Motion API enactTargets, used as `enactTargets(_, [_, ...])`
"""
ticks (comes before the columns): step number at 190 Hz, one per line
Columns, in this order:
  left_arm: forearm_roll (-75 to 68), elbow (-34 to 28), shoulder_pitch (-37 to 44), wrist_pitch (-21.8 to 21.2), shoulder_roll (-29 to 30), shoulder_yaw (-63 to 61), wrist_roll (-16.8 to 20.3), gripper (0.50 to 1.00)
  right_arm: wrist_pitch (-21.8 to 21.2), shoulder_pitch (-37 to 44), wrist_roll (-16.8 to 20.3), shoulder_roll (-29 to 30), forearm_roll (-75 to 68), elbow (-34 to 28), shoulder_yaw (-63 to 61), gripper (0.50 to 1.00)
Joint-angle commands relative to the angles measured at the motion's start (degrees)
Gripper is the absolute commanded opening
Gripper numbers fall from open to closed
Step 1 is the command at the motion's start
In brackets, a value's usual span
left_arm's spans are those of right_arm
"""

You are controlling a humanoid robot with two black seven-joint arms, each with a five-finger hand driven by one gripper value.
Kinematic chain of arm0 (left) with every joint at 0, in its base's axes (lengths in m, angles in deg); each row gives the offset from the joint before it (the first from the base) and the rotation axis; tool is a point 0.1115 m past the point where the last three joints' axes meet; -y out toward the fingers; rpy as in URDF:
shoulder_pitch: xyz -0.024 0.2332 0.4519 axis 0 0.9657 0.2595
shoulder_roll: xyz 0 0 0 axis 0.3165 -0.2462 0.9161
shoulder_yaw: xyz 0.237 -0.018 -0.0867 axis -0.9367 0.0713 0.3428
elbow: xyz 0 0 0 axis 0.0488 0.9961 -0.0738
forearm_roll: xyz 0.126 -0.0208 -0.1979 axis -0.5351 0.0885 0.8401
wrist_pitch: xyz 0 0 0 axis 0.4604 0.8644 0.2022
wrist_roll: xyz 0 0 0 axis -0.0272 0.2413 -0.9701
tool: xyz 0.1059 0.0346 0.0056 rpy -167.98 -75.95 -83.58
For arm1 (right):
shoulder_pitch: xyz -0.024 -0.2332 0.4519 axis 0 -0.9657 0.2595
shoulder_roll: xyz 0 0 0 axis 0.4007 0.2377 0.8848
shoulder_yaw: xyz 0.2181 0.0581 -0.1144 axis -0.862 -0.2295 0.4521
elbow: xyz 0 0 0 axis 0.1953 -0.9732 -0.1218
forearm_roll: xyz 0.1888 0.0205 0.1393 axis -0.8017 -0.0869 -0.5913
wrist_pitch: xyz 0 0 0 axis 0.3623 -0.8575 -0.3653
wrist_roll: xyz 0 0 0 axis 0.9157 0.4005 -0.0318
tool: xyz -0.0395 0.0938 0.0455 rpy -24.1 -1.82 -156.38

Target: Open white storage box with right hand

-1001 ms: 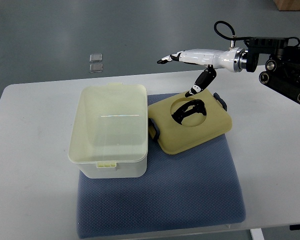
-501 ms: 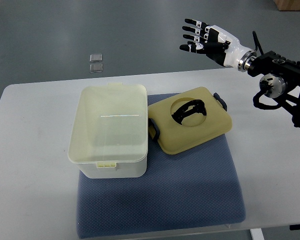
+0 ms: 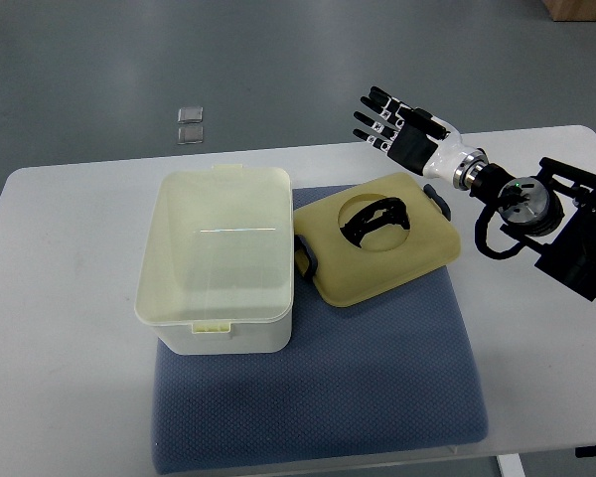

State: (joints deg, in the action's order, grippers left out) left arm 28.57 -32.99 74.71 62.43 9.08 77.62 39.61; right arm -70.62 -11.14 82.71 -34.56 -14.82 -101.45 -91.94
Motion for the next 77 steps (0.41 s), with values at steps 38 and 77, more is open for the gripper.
enactTargets(38, [0.0,0.0,0.0,0.0,0.0,0.0,0.0,1.0,0.04,-0.74,-0.82,0.42,0.81,-0.09,0.01,0.934])
enactTargets(77, [0.0,0.0,0.0,0.0,0.0,0.0,0.0,1.0,-3.12,-1.18,-0.82,-0.11,0.9,0.0,-0.17,0.934])
